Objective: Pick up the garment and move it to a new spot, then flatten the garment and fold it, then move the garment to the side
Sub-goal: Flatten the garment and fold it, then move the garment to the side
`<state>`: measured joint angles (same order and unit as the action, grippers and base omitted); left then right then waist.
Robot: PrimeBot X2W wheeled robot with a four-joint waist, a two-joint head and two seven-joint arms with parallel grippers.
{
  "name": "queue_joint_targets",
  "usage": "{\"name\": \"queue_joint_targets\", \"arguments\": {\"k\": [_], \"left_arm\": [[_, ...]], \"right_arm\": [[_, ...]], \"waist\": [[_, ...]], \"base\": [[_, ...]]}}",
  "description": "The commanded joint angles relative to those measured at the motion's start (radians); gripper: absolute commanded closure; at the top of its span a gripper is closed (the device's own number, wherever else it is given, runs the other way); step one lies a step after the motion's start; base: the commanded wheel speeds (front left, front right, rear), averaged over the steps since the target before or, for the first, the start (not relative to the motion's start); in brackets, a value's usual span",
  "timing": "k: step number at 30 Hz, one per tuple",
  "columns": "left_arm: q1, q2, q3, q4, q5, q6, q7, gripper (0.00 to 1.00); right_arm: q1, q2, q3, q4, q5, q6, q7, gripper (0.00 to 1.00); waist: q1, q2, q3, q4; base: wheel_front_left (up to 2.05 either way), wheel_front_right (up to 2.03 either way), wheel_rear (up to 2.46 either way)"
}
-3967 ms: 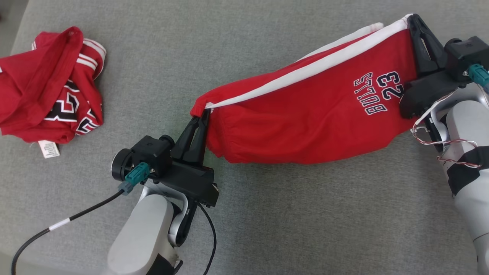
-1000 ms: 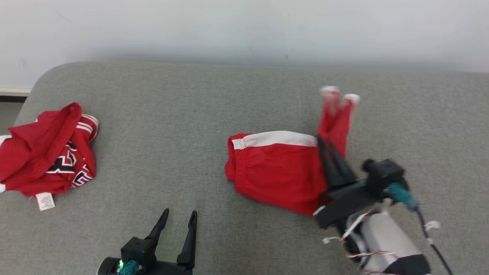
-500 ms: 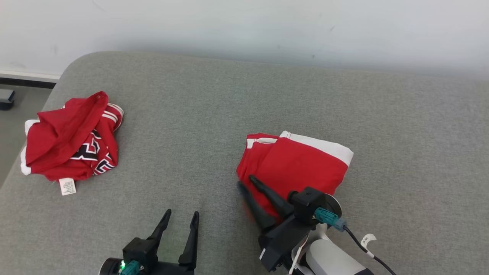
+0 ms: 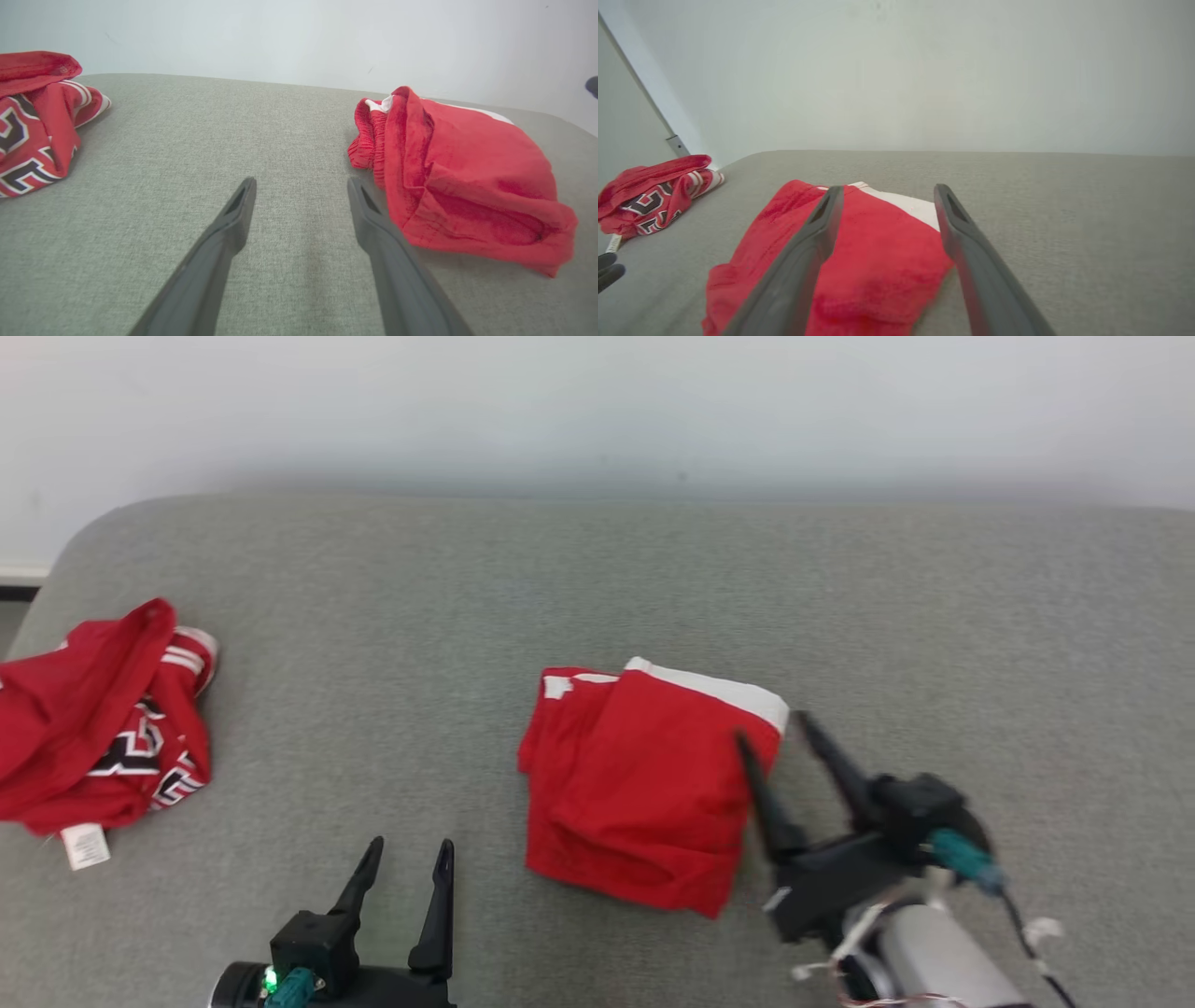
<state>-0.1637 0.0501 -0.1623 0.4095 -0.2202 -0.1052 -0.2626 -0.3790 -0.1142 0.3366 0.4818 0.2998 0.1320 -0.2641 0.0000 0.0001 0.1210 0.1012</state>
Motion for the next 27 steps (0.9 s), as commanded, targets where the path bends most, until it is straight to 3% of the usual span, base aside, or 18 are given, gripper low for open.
{"name": "queue_joint_targets", "arguments": {"k": [1, 6, 12, 27], "left_arm": [[0.007, 0.0, 0.008, -0.009, 0.017, 0.005, -0.003, 0.0], [0.023, 0.001, 0.031, -0.025, 0.037, 0.011, -0.003, 0.0], [0.045, 0.0, 0.07, -0.046, 0.074, 0.021, -0.003, 0.0], [0.168, 0.0, 0.16, -0.116, 0.119, 0.019, -0.003, 0.0]], "right_arm": [[0.038, -0.002, -0.072, -0.022, -0.045, -0.003, 0.0, 0.0], [0.116, 0.019, -0.237, -0.071, -0.138, -0.003, 0.0, 0.0], [0.178, 0.035, -0.341, -0.096, -0.188, -0.003, 0.0, 0.0], [0.278, 0.063, -0.372, -0.087, -0.204, -0.003, 0.0, 0.0]], "waist": [[0.0, -0.0001, -0.004, -0.039], [0.0, -0.0001, -0.011, -0.079], [0.0, -0.0001, -0.027, -0.117], [0.0, -0.0001, -0.096, -0.15]], "base": [[0.0, 0.0, 0.0], [0.0, 0.0, 0.0], [0.0, 0.0, 0.0], [0.0, 0.0, 0.0]]}}
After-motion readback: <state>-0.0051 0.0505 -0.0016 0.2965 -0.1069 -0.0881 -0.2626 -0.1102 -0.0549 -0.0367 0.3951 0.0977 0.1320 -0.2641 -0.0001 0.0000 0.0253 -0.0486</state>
